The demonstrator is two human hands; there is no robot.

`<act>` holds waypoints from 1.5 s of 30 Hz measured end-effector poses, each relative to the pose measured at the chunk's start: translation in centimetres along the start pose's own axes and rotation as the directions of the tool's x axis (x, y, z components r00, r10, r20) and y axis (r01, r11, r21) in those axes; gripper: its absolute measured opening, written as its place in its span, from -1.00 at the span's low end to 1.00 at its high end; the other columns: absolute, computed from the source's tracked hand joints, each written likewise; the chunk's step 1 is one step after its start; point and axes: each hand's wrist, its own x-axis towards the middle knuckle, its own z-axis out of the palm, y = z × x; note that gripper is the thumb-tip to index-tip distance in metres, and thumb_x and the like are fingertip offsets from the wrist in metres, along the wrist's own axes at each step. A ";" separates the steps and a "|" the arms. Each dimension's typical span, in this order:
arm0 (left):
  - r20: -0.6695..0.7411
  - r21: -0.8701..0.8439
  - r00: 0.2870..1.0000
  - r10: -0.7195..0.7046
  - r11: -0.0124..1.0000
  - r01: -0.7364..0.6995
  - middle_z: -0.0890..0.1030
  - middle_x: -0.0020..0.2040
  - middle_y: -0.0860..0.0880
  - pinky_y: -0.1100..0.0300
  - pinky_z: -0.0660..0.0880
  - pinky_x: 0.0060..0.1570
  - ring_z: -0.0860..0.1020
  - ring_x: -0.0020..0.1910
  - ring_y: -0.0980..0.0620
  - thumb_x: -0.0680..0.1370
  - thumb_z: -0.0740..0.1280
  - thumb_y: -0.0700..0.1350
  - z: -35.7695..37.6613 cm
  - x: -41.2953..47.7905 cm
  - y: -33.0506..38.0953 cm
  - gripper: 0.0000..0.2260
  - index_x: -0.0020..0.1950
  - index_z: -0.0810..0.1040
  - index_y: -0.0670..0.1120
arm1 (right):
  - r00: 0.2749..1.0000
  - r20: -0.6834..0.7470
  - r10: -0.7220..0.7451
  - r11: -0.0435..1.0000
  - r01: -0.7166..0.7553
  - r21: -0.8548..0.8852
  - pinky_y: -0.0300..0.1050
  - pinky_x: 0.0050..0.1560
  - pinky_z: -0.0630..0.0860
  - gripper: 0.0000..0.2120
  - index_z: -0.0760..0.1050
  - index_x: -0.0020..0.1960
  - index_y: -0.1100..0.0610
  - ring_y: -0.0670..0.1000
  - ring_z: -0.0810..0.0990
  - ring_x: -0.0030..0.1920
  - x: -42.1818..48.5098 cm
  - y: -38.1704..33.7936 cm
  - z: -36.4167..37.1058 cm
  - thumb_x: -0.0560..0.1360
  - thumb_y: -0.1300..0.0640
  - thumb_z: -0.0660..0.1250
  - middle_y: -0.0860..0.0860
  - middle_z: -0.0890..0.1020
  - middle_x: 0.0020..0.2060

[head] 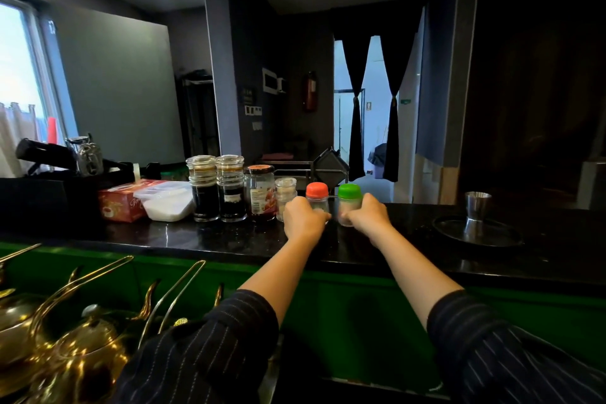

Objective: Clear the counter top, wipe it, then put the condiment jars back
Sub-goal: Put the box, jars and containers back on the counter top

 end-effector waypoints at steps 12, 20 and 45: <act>-0.116 -0.121 0.989 -0.097 0.989 0.083 0.50 -0.29 -0.05 0.18 0.35 -0.26 0.51 -0.20 -0.03 0.43 0.46 -0.18 -0.9 0.2 -0.6 -0.86 -0.18 0.53 -0.20 | 0.995 0.022 -0.094 0.981 0.096 -0.170 0.11 0.29 0.25 -0.54 0.31 0.31 0.08 0.20 0.40 0.33 0.2 -0.2 2.8 0.52 -0.10 0.30 0.12 0.50 0.27; -0.125 -0.192 0.979 -0.162 0.972 0.136 0.62 -0.01 -0.20 0.18 0.42 -0.16 0.59 0.01 -0.13 0.46 0.44 -0.21 -0.9 0.2 -0.4 -0.82 -0.01 0.58 -0.27 | 0.992 0.028 -0.123 0.976 0.126 -0.179 0.12 0.30 0.25 -0.59 0.31 0.32 0.07 0.18 0.39 0.34 0.5 0.1 3.0 0.56 -0.09 0.25 0.10 0.50 0.28; -0.110 -0.181 0.986 -0.122 0.978 0.100 0.64 -0.08 -0.18 0.11 0.53 -0.15 0.62 -0.06 -0.13 0.45 0.46 -0.16 -0.7 0.5 -0.8 -0.81 -0.06 0.59 -0.26 | 0.993 0.062 -0.101 0.952 0.115 -0.283 0.18 0.41 0.13 -0.39 -0.10 0.59 0.02 0.17 0.25 0.46 1.1 -0.1 3.3 0.64 -0.06 0.09 0.11 0.38 0.43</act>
